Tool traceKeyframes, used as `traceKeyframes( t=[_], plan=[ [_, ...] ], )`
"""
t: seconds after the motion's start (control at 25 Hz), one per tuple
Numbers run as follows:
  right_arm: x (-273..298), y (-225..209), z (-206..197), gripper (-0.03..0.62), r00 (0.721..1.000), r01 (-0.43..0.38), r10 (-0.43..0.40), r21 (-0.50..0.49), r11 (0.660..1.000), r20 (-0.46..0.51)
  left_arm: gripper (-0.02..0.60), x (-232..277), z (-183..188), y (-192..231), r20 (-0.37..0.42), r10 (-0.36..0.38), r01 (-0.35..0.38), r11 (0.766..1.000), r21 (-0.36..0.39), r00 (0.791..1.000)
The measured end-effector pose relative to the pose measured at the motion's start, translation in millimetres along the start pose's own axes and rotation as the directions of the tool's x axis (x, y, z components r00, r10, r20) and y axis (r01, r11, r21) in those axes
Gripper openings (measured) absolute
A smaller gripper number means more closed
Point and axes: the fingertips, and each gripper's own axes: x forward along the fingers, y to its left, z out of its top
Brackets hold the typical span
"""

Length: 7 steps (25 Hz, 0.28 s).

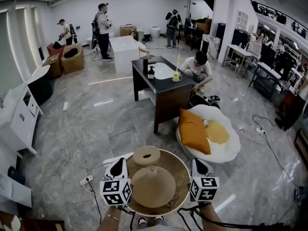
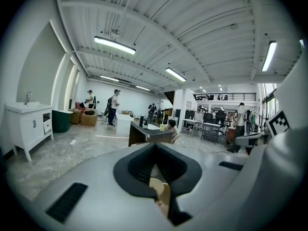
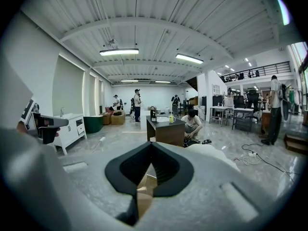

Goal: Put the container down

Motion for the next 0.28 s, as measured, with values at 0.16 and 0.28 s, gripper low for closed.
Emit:
traceKeyframes(
  t=[0.16,0.28],
  plan=[
    [0.2,1.9,2.1,0.005,1.0,0.002,-0.002,0.0,1.0,0.0,-0.003,-1.2,1.8,2.2,0.001,0.001,-0.001,1.0,-0.002,1.0],
    [-0.5,3.9,5.1,0.005,1.0,0.0,0.0,0.001,1.0,-0.002,-0.003,-2.2,5.1,3.5,0.001,0.002,-0.002,1.0,-0.003,1.0]
  ],
)
